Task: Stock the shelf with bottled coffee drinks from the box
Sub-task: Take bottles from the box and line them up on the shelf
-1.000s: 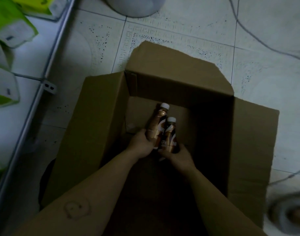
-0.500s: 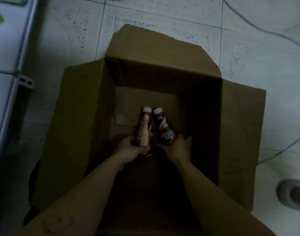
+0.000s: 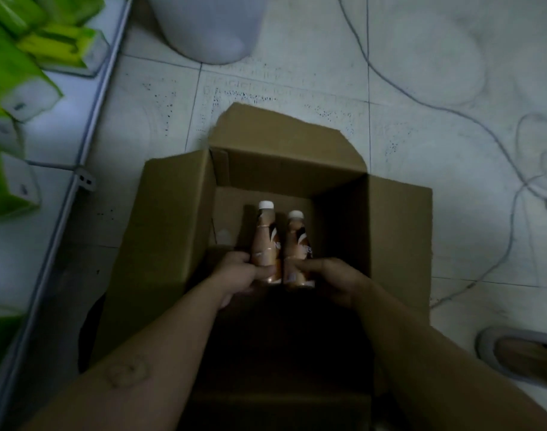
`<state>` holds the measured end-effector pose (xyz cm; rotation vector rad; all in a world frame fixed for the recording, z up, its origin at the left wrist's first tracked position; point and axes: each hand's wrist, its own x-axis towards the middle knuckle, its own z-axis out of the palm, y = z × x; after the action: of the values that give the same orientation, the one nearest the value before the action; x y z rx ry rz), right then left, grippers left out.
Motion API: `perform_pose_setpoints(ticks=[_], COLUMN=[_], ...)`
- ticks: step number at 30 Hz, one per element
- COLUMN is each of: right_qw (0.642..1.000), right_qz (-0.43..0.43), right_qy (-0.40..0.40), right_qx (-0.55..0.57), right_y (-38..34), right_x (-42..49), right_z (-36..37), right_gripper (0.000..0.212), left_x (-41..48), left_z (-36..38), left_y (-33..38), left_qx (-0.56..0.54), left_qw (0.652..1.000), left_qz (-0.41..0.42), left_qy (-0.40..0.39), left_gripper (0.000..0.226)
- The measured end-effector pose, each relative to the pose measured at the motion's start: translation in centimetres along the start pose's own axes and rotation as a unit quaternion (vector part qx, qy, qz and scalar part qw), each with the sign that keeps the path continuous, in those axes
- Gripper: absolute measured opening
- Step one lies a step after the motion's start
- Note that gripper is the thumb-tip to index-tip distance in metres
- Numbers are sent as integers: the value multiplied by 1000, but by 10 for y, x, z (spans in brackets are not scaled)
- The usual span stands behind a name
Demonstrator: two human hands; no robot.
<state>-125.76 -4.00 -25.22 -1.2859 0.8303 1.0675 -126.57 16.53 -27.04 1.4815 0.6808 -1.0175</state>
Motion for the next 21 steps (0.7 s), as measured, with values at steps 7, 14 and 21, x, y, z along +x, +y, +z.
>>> perform_pose_setpoints(ticks=[7, 14, 21], right_qw=[988, 946, 900], right_qz=[-130, -298, -424], right_qy=[-81, -123, -77], right_qx=[-2, -28, -72], right_y=[-48, -79, -83], right_x=[-101, -220, -330], right_z=[27, 94, 123], right_gripper=[49, 51, 58], left_x=[-113, -251, -364], left_z=[-35, -55, -51], left_y=[59, 105, 115], left_qx=[54, 88, 78], left_qw=[988, 937, 879], left_qz=[144, 309, 430], left_qy=[22, 137, 189], left_gripper=[44, 46, 57])
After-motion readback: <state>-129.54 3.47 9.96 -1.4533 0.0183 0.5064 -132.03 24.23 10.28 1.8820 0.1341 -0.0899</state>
